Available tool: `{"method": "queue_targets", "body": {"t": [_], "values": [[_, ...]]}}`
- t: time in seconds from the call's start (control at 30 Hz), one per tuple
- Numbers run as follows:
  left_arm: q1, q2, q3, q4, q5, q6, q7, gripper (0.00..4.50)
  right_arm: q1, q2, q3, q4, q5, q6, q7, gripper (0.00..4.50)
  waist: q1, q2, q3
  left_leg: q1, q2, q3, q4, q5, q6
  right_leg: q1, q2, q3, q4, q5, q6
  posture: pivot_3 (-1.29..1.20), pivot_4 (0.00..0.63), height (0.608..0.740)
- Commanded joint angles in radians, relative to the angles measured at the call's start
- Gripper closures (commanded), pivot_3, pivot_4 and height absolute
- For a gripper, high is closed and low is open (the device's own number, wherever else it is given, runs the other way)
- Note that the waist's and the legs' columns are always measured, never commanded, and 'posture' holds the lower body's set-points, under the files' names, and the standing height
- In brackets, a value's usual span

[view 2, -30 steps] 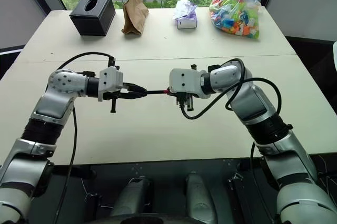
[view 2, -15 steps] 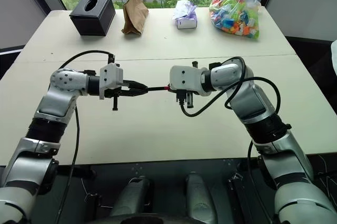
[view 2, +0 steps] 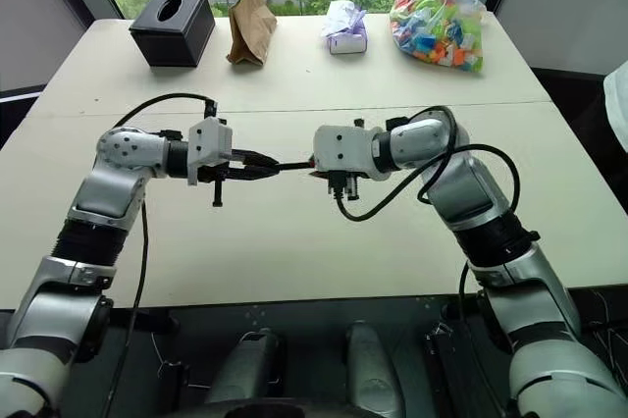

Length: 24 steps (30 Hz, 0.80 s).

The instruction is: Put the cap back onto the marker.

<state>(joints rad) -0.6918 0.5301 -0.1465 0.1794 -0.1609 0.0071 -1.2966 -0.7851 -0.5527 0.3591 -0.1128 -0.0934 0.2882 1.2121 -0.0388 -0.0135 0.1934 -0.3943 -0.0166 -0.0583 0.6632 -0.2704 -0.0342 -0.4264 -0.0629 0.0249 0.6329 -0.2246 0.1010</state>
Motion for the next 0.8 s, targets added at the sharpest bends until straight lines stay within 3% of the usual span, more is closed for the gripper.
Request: {"method": "queue_targets", "body": {"t": [0.03, 0.1, 0.13, 0.33, 0.53, 0.63, 0.8], "values": [[0.026, 0.022, 0.033, -0.073, -0.026, 0.010, 0.042, 4.50, -0.009, -0.011, 0.008, -0.025, 0.013, -0.036, 0.004, 1.48, -0.001, 0.000, 0.000, 0.000, 0.000, 0.000, 0.000, 0.000, 0.000, 0.000, 0.000, 0.000, 0.000, 0.000, 0.000, 0.00, 0.150, 0.740], [0.056, 0.038, 0.044, -0.092, -0.028, 0.032, 0.065, 4.50, -0.004, -0.022, 0.004, -0.027, 0.013, -0.035, 0.001, 0.32, -0.001, 0.000, 0.000, 0.000, 0.000, 0.000, 0.000, 0.000, 0.000, 0.000, 0.000, 0.000, 0.000, 0.000, 0.000, 0.00, 0.150, 0.740], [0.092, 0.055, 0.063, -0.109, -0.032, 0.058, 0.088, 4.50, 0.002, -0.029, -0.010, -0.031, 0.019, -0.027, -0.008, 0.02, -0.003, 0.000, 0.000, 0.000, 0.000, 0.000, 0.000, 0.000, 0.000, 0.000, 0.000, 0.000, 0.000, 0.000, 0.000, 0.00, 0.150, 0.740], [0.273, 0.129, 0.149, -0.255, -0.032, 0.212, 0.245, 4.50, 0.067, -0.085, -0.086, -0.090, 0.063, 0.042, -0.042, 0.02, 0.001, 0.000, 0.000, 0.001, 0.001, -0.001, 0.000, 0.000, 0.000, 0.000, 0.000, 0.000, 0.001, 0.000, 0.000, 0.00, 0.150, 0.740], [0.404, 0.139, 0.272, -0.391, 0.003, 0.419, 0.500, 4.50, 0.118, -0.075, -0.162, -0.115, 0.093, 0.112, -0.149, 0.02, 0.016, 0.000, 0.000, 0.001, 0.000, -0.002, 0.000, 0.000, 0.000, 0.000, -0.001, 0.001, 0.001, 0.000, 0.000, 0.00, 0.150, 0.740], [0.451, 0.122, 0.347, -0.470, 0.001, 0.560, 0.628, 4.50, 0.134, -0.058, -0.169, -0.121, 0.102, 0.126, -0.193, 0.02, 0.019, 0.000, 0.000, 0.002, 0.001, -0.001, 0.000, 0.000, 0.000, 0.000, -0.001, 0.001, 0.001, 0.000, 0.000, 0.00, 0.150, 0.740], [0.497, 0.011, 0.489, -0.668, -0.061, 0.873, 0.827, 4.50, 0.159, -0.035, -0.159, -0.112, 0.116, 0.116, -0.225, 0.02, 0.025, 0.000, 0.000, 0.001, 0.000, -0.001, 0.001, 0.000, 0.000, 0.001, -0.001, 0.000, 0.001, 0.000, 0.000, 0.00, 0.150, 0.740]]}}
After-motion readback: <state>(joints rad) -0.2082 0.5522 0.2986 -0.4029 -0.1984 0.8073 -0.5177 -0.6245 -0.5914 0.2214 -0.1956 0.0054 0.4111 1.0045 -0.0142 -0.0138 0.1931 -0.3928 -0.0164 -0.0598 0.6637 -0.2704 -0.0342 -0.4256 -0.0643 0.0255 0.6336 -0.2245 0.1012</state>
